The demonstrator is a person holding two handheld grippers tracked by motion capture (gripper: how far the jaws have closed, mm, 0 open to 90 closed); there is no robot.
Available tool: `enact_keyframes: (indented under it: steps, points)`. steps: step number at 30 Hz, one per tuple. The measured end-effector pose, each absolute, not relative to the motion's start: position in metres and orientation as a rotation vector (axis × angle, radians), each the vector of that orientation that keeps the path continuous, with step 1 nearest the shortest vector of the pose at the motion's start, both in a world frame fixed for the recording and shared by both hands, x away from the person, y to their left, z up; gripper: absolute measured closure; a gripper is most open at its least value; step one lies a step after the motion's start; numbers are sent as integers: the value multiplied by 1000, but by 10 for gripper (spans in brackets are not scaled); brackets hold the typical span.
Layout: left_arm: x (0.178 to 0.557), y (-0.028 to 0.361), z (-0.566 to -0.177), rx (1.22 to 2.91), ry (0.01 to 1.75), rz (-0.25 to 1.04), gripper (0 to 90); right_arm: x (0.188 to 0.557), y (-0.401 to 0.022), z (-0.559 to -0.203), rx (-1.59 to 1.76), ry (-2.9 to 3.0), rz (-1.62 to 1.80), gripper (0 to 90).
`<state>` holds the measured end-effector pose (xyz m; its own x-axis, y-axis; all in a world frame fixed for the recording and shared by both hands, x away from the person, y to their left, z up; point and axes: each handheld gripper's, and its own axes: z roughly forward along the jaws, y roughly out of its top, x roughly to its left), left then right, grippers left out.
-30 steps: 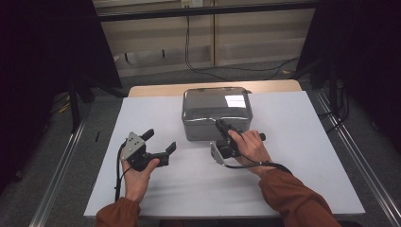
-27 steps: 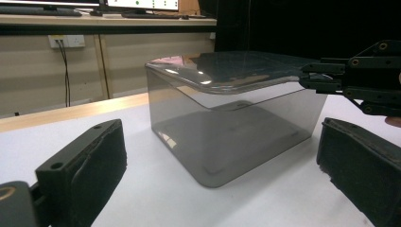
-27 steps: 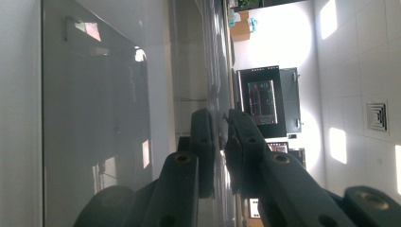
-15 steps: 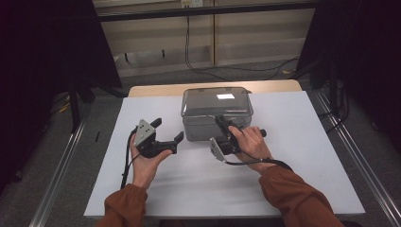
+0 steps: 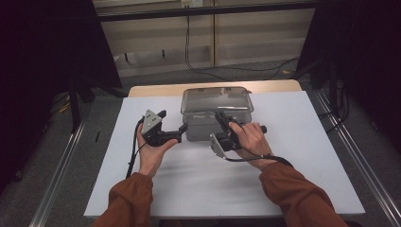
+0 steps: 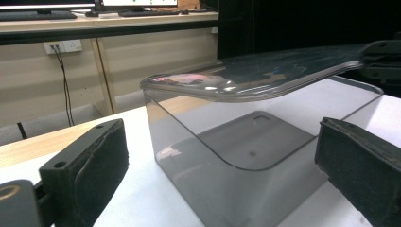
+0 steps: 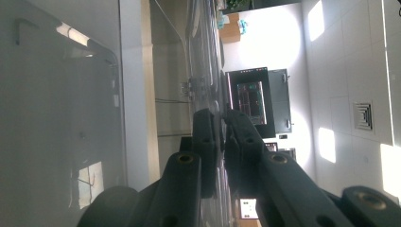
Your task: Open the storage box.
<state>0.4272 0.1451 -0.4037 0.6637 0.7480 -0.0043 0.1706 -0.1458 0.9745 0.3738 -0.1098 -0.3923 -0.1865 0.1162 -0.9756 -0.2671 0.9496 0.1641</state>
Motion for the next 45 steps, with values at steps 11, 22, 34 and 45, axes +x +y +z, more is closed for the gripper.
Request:
enact_keyframes:
  steps: [11, 22, 34, 45]
  points:
    - [452, 134, -406, 1682, 765, 611, 49, 379, -110, -383, -107, 1712, 347, 830]
    - [464, 121, -409, 1689, 713, 650, 131, 380, -109, -385, -114, 1708, 348, 823]
    - [465, 117, -413, 1675, 698, 662, 168, 377, -110, -396, -117, 1727, 349, 813]
    - [465, 114, -414, 1680, 681, 690, 219, 378, -114, -400, -78, 1745, 383, 768]
